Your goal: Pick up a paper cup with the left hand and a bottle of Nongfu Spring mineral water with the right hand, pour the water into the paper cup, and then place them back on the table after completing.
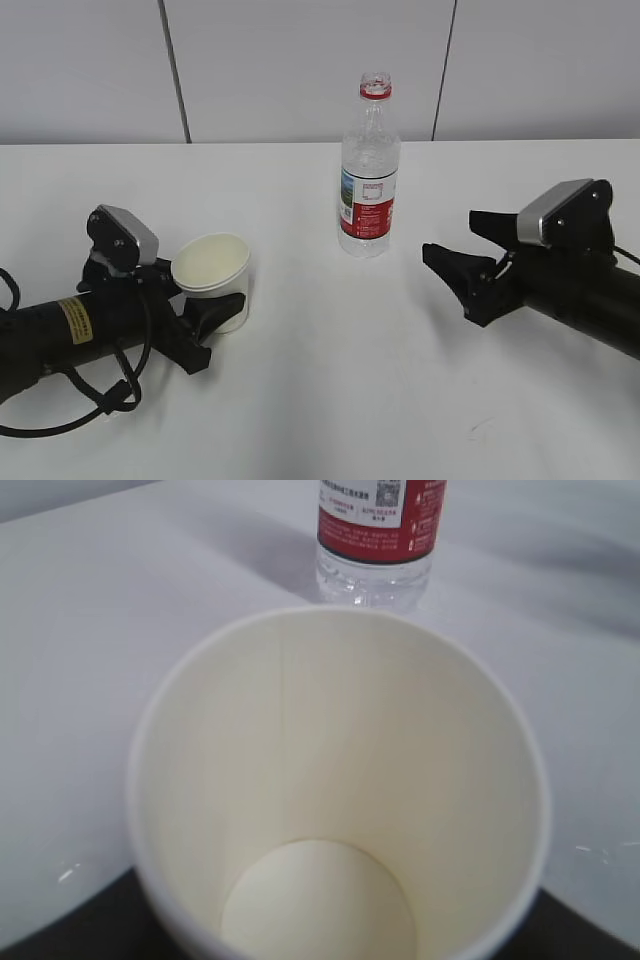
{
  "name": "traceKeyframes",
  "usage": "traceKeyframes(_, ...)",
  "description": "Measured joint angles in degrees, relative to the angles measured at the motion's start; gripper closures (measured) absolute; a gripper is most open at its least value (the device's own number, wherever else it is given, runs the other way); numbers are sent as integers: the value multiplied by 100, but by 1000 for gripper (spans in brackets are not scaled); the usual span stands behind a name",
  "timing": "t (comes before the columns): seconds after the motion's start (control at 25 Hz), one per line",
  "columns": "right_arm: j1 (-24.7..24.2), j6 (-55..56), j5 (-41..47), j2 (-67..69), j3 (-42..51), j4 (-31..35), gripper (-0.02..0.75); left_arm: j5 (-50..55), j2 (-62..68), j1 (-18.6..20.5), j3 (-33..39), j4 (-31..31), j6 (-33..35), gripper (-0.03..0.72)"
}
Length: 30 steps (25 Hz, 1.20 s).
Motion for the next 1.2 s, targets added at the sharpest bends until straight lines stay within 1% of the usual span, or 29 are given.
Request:
traceKeyframes(0.16,0,-9,-9,591,-619,-69,150,-71,1,0,0,0,0,296)
traceKeyframes(0.24,0,1,-9,904,-1011,-219,150,-78,1,0,0,0,0,296)
traceKeyframes(0.44,0,682,-12,1570,-1911,-549,150,-78,1,0,0,0,0,297)
traceKeyframes(0.52,0,859,-12,1750,-2215,-660,132,-83,1,0,0,0,0,298)
traceKeyframes(0.64,39,1142,55,1895,-2548,-762,80,-83,1,0,0,0,0,299)
traceKeyframes(0.72,121,1198,82,1973,-2761,-791,67,-104,1,0,0,0,0,299)
traceKeyframes(0.88,330,1222,327,2118,-3111,-989,63,-129,1,0,0,0,0,300)
traceKeyframes(0.96,406,1222,506,2186,-3272,-989,61,-129,1,0,0,0,0,300)
traceKeyframes(1.2,510,1222,683,2405,-3777,-1002,62,-129,1,0,0,-5,0,300)
